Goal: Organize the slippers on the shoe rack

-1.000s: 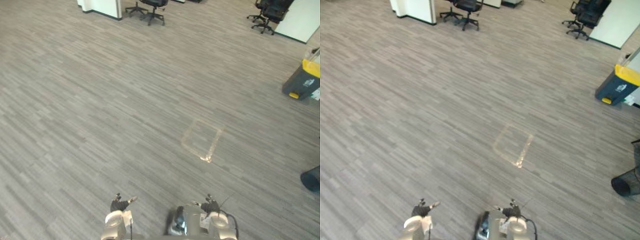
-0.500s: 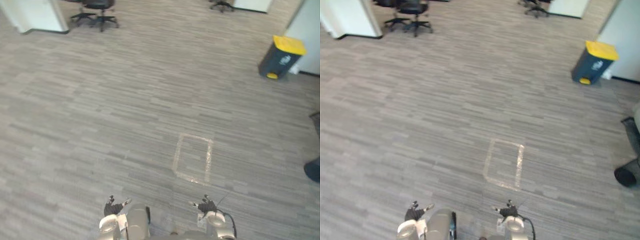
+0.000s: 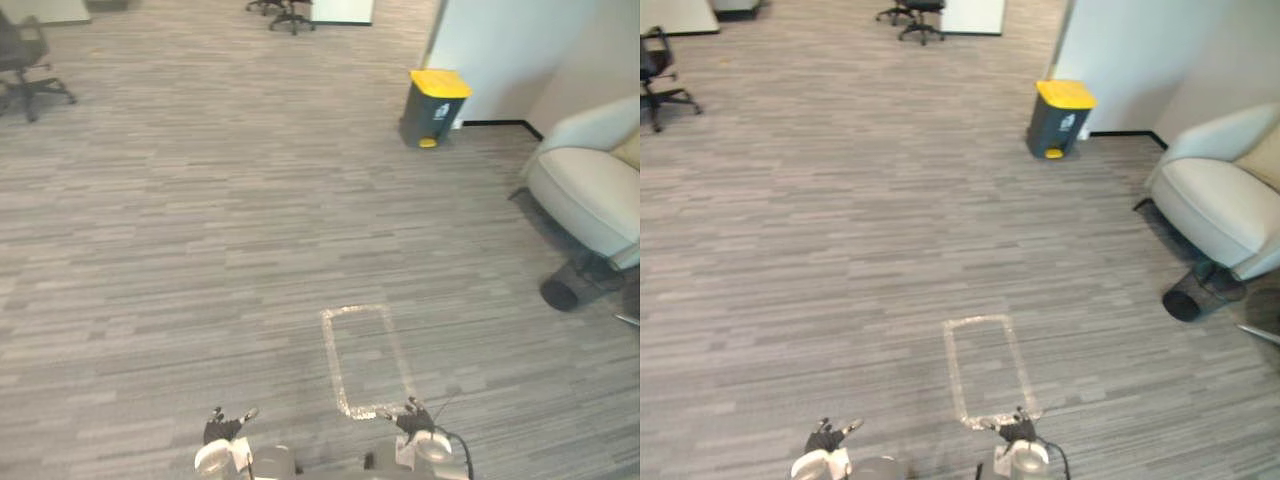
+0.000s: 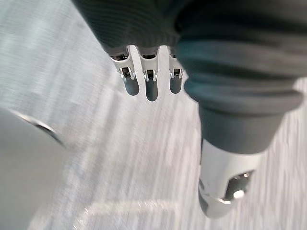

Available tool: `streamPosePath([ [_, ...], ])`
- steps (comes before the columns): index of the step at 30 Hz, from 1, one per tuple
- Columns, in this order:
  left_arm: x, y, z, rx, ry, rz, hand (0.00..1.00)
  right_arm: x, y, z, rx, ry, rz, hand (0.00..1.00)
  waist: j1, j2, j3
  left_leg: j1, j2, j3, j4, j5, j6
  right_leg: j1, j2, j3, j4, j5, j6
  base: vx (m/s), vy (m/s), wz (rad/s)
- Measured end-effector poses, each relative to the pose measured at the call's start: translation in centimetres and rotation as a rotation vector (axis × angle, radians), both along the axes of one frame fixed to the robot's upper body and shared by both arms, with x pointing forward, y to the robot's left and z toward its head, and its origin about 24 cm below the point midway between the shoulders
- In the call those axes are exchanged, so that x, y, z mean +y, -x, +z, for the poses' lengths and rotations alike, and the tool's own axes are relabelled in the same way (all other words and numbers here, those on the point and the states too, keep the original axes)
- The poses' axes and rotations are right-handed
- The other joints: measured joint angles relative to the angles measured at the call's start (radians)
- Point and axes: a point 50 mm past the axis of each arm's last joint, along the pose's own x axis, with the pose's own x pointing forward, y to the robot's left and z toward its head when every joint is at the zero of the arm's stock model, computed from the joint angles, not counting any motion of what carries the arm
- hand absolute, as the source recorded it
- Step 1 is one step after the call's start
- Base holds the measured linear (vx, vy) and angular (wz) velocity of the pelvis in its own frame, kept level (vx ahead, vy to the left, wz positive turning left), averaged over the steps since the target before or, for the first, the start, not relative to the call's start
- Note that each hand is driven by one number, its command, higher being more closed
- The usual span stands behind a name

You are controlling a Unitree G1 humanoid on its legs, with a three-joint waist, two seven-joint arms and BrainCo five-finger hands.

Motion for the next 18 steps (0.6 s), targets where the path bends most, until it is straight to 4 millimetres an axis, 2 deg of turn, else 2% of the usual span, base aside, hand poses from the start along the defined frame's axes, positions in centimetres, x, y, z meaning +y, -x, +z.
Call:
streamPosePath([
  [1, -0.1, 0.0, 0.0, 0.001, -0.002, -0.012, 0.00, -0.1, 0.0, 0.0, 0.001, 0.000, -0.005, 0.00, 0.000, 0.000, 0.001, 0.026, -0.003, 0.007, -0.020, -0.001, -0.003, -0.010, 0.015, -0.027, -0.069, 0.020, -0.021, 0.41, 0.129, -0.41],
  [3, 0.2, 0.4, -0.1, 0.010, -0.010, -0.024, 0.00, -0.3, 0.1, -0.1, 0.007, 0.002, -0.018, 0.00, -0.007, -0.010, -0.003, 0.070, -0.025, 0.011, -0.030, -0.019, -0.034, -0.018, 0.086, -0.025, -0.282, 0.140, -0.087, 0.48, 0.064, -0.28],
  [4, 0.4, 0.6, -0.1, 0.014, -0.013, -0.025, 0.00, -0.4, 0.4, -0.2, 0.015, 0.003, -0.024, 0.00, -0.013, -0.021, -0.010, 0.082, -0.042, 0.001, -0.025, -0.022, -0.039, -0.016, 0.103, -0.002, -0.326, 0.209, -0.152, 0.63, 0.010, -0.02],
  [5, -0.1, 0.8, -0.3, 0.025, 0.004, -0.030, 0.00, -1.1, 0.2, 0.0, 0.006, 0.014, -0.052, 0.00, -0.026, 0.005, -0.019, 0.092, -0.023, -0.025, 0.011, -0.023, -0.047, 0.005, 0.123, 0.002, -0.326, 0.238, -0.215, 0.68, -0.016, 0.00],
  [7, -0.8, 0.9, -0.4, 0.026, 0.024, -0.031, 0.00, -1.2, 0.3, -0.1, 0.007, 0.015, -0.055, 0.00, -0.032, 0.045, -0.025, 0.025, 0.020, -0.032, 0.211, -0.014, -0.053, 0.055, 0.164, 0.010, -0.384, 0.215, -0.205, 0.55, 0.004, -0.21],
  [8, -0.9, 1.1, -0.5, 0.027, 0.036, 0.000, 0.00, -0.9, 0.0, 0.1, -0.001, 0.017, -0.029, 0.00, -0.031, 0.061, -0.017, -0.055, 0.054, -0.034, 0.426, 0.058, -0.050, 0.107, 0.192, 0.040, -0.425, 0.208, -0.202, 0.42, 0.026, -0.43],
  [9, -0.8, 1.2, -0.5, 0.028, 0.037, 0.011, 0.00, -0.7, -0.1, 0.0, 0.000, 0.015, -0.019, 0.00, -0.030, 0.063, -0.016, -0.092, 0.066, -0.036, 0.511, 0.114, -0.053, 0.128, 0.201, 0.057, -0.442, 0.206, -0.200, 0.61, 0.044, -0.69],
  [10, -0.3, 1.8, -0.6, 0.039, 0.029, 0.032, 0.00, 0.0, -0.1, -0.1, 0.012, 0.008, 0.016, 0.00, -0.024, 0.062, -0.006, -0.170, 0.108, -0.049, 0.708, 0.136, -0.036, 0.198, 0.216, 0.097, -0.472, 0.179, -0.205, 0.49, 0.046, -0.77],
  [11, 0.0, 2.0, -0.5, 0.037, 0.022, 0.038, 0.00, 0.5, 0.1, -0.2, 0.024, 0.002, 0.043, 0.00, -0.022, 0.053, 0.002, -0.232, 0.128, -0.062, 0.808, 0.119, -0.016, 0.252, 0.219, 0.131, -0.483, 0.155, -0.199, 0.46, 0.042, -0.77],
  [13, 0.5, 1.7, -0.2, 0.015, 0.005, 0.045, 0.00, 0.8, 0.3, -0.5, 0.046, -0.003, 0.064, 0.00, -0.007, 0.036, 0.007, -0.325, 0.134, -0.110, 0.820, 0.083, -0.025, 0.316, 0.212, 0.195, -0.499, 0.129, -0.181, 0.43, 0.086, -0.88],
  [15, 0.4, 1.4, 0.0, -0.007, 0.005, 0.048, 0.00, 0.9, 0.4, -0.5, 0.049, -0.004, 0.067, 0.00, 0.008, 0.032, 0.007, -0.396, 0.130, -0.146, 0.725, 0.042, -0.033, 0.354, 0.201, 0.260, -0.510, 0.121, -0.156, 0.38, 0.133, -1.09],
  [16, 0.1, 1.3, 0.1, -0.016, 0.010, 0.052, 0.00, 0.8, 0.5, -0.6, 0.056, -0.004, 0.063, 0.00, 0.016, 0.034, 0.009, -0.419, 0.117, -0.170, 0.596, 0.024, -0.043, 0.379, 0.189, 0.315, -0.512, 0.108, -0.136, 0.44, 0.226, -1.20],
  [17, 0.0, 1.2, 0.1, -0.019, 0.011, 0.050, 0.00, 0.8, 0.6, -0.6, 0.060, -0.002, 0.060, 0.00, 0.022, 0.033, 0.008, -0.430, 0.082, -0.232, 0.452, 0.027, -0.052, 0.398, 0.171, 0.361, -0.510, 0.091, -0.109, 0.54, 0.286, -1.21],
  [18, 0.0, 1.2, 0.1, -0.019, 0.011, 0.051, 0.00, 0.8, 0.6, -0.6, 0.060, 0.000, 0.059, 0.00, 0.023, 0.032, 0.008, -0.432, 0.061, -0.273, 0.378, 0.037, -0.060, 0.401, 0.165, 0.383, -0.508, 0.081, -0.097, 0.45, 0.285, -1.05],
])
